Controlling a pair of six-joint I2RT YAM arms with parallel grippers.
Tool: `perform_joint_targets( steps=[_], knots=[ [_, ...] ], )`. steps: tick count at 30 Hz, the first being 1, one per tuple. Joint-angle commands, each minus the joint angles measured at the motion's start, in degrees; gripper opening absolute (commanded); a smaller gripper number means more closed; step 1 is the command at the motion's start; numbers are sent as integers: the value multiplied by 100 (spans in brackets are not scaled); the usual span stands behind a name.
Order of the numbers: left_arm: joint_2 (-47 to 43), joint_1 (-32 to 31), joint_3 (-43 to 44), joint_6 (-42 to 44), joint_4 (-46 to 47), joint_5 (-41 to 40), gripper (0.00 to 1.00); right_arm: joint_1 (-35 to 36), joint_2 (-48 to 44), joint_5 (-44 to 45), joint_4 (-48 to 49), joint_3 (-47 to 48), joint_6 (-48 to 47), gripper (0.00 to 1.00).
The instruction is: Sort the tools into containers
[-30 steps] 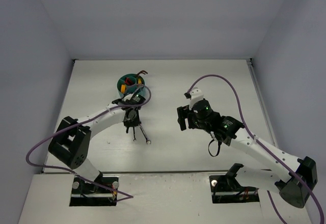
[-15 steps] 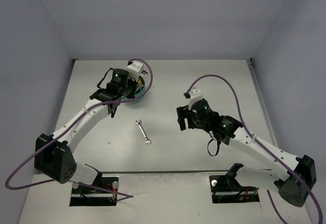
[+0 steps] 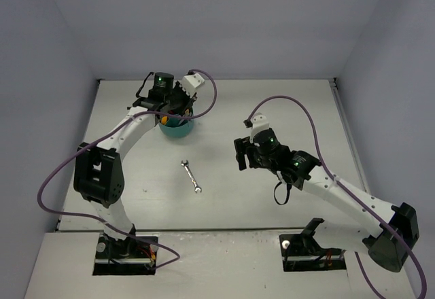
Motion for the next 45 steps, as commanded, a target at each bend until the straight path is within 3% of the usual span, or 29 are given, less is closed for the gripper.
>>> perform_joint_targets(
  steps=[1,16,27,33,37,42,45],
  knots=[
    [-105,36,257,499,154,519,0,-28,234,191,137,373,-11,72],
    [-13,207,-169,593,271,584,2,-28,593,199,128,600,-128,72],
    [-368,205,-312,113,409,411,32,-28,628,142,137,597,-157,72],
    [-1059,-48,-29,-1759,320,-413,41,-28,525,202,137,587,-208,72],
    [-1620,-588,29,-3192,-497,-1635,40,-28,464,150,146,499,-174,72],
    [-2345,-1301,-534,-5511,-1640,-3532,41,-21,470,115,146,424,-276,72],
    [-2541,-1547,-811,-6903,-2426,-3983,50,-45,377,183,140,358,-371,72]
  ],
)
